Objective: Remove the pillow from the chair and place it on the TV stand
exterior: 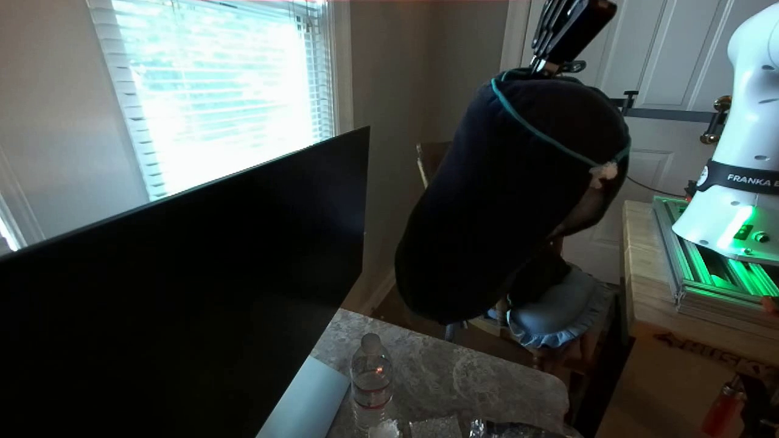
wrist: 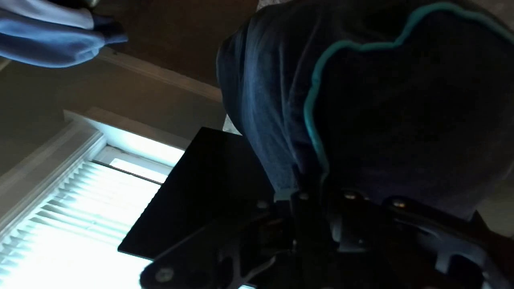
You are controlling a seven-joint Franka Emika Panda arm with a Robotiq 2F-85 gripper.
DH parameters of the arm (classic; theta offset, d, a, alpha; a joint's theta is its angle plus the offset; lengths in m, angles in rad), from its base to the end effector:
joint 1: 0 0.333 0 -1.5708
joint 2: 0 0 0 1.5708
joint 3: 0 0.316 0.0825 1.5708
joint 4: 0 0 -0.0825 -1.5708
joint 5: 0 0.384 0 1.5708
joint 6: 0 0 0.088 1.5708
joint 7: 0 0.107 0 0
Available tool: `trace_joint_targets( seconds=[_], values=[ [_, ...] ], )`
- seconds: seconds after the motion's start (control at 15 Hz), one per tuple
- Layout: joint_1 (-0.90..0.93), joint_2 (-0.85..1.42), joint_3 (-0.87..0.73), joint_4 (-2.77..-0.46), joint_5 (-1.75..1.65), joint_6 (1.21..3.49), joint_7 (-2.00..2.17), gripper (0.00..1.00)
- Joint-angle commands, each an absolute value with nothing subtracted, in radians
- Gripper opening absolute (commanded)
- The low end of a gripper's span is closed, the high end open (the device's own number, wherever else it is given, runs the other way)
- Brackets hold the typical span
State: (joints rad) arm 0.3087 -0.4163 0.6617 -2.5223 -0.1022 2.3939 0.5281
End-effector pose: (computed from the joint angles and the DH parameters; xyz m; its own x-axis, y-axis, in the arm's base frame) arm 0.2496 0.3667 0.4150 0.8189 0.4773 0.3187 0.4367 -0.8785 0.1936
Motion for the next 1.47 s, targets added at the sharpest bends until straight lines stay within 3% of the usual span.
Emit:
trace_joint_targets(
  seconds=[0.0, 1.07, 1.2, 1.4],
  values=[
    [0.302, -0.359, 0.739, -2.504, -0.137, 2.452, 0.577, 0.02],
    [0.005, -0.229, 1.195, -2.447, -0.308, 2.402, 1.215, 0.02],
    [0.027, -0.256, 1.174, -2.482, -0.268, 2.411, 1.173, 0.08],
    [0.013, -0.236, 1.196, -2.474, -0.274, 2.411, 1.173, 0.08]
  ],
)
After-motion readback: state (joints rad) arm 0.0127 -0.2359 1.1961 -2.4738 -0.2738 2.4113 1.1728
